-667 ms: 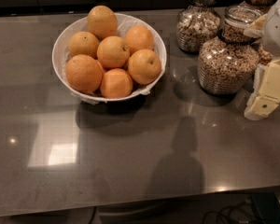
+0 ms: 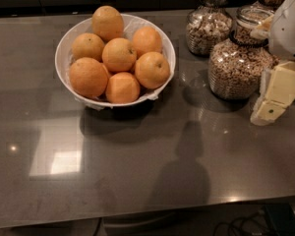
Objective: Pick orange from white bowl
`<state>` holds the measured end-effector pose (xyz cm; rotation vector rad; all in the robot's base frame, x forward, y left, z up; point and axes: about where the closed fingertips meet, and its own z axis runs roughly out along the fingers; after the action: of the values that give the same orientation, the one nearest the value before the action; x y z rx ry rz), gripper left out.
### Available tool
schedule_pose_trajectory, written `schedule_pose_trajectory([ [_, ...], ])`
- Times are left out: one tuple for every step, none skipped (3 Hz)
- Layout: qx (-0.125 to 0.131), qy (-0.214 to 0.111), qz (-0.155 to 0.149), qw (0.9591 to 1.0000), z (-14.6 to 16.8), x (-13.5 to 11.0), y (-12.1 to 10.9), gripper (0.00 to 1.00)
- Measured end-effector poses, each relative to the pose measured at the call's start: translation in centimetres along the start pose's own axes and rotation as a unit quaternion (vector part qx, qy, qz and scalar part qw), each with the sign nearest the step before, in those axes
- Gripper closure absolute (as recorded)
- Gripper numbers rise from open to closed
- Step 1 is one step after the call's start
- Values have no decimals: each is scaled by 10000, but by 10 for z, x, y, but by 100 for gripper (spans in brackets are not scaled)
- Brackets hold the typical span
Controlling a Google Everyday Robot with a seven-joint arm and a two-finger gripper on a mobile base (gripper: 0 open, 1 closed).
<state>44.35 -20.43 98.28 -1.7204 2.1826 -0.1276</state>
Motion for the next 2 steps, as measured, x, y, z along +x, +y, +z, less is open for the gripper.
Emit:
schedule_pose_trajectory([
  [29, -207, -236, 9995, 12, -28, -1, 0],
  [-6, -396, -457, 9982, 20, -48, 0, 0],
])
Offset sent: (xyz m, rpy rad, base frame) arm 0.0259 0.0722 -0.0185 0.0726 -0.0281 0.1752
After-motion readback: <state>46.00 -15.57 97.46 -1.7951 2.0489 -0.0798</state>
